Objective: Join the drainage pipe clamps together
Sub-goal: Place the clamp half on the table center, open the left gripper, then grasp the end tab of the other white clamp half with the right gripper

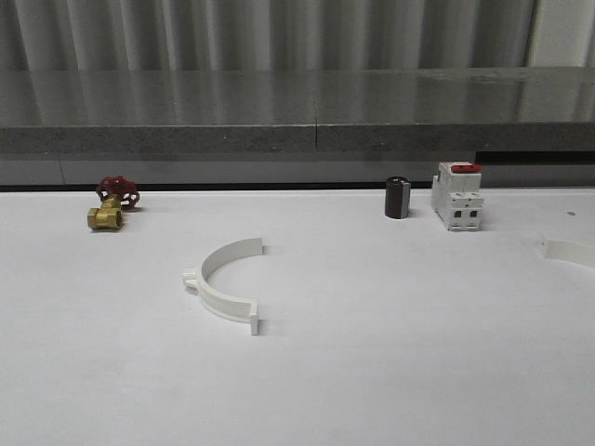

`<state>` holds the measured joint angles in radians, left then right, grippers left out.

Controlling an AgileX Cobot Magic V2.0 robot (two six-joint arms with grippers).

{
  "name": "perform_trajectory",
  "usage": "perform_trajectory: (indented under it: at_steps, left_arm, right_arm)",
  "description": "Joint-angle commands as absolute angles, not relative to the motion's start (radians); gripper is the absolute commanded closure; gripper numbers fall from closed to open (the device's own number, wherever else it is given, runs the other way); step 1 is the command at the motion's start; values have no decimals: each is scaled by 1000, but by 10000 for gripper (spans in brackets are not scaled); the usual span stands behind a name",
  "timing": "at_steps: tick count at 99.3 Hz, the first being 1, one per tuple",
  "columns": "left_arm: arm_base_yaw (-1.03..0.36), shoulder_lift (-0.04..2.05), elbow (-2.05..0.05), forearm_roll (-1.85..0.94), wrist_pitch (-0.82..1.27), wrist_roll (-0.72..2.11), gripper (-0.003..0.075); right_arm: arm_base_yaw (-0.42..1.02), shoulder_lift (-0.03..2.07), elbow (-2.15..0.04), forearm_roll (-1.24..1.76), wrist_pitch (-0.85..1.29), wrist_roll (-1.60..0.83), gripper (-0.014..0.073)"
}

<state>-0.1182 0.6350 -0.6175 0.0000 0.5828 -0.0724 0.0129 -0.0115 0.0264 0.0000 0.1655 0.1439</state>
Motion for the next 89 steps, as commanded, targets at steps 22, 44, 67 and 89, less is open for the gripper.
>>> perform_trajectory:
  at_steps: [22,44,67,89]
  left_arm:
    - [-116,315,-457,0,501,-70,487]
    - [-116,304,-453,0,499,-70,740]
    - [-116,304,-452,0,499,-70,740]
    - [-116,304,-452,0,499,-70,740]
  right_arm:
    - [14,-31,12,0,89,138,711]
    - [14,-31,12,0,89,138,711]
    - [14,-31,10,0,14,138,711]
    - [14,16,-110,0,156,150,711]
